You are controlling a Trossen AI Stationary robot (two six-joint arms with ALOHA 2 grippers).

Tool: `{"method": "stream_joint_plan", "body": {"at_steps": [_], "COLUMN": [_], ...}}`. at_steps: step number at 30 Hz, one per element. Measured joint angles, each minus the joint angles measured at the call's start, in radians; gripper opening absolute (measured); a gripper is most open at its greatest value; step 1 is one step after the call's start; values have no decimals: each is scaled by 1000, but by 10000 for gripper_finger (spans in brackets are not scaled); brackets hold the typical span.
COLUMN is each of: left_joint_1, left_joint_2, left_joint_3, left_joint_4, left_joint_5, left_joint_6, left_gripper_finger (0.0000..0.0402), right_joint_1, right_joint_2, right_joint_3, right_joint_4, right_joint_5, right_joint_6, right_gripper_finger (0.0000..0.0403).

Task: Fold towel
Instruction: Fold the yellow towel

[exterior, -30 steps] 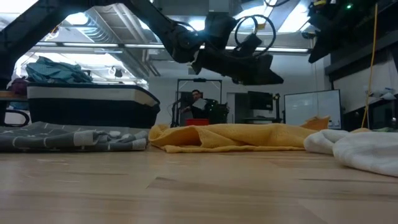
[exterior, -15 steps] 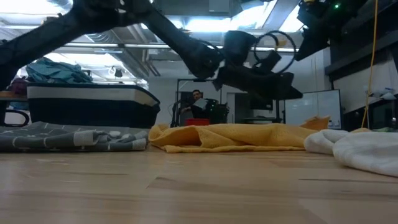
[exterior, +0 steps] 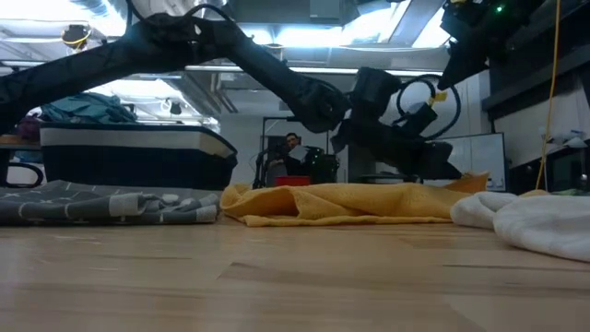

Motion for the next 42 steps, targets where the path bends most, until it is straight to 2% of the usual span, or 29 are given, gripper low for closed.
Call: {"method": "stream_joint_plan", "body": {"at_steps": [4,16,19,23,25,34,42], "left_joint_1": [10,13,13,18,21,53,124], "left_joint_2": [15,37,37,37,37,37,36], "left_joint_3": [0,0,0,0,0,0,0], "left_joint_4": [-2,15,43,75,83,140,140], "left_joint_5": [-67,-54,-44,-44,-44,-99,-112], "left_joint_6": [29,47,78,80,70,45,-91], "left_gripper_finger": [136,128,97,28,9,2,1], "right_joint_1": [0,0,0,0,0,0,0], "right_joint_2": [0,0,0,0,0,0,0], "right_joint_3": [0,0,0,0,0,0,0], "right_joint_4": [2,60,60,59,59,59,58], "right_joint_5": [0,0,0,0,0,0,0], "right_joint_6": [0,0,0,0,0,0,0], "right_gripper_finger": [12,12,12,12,12,12,12]}}
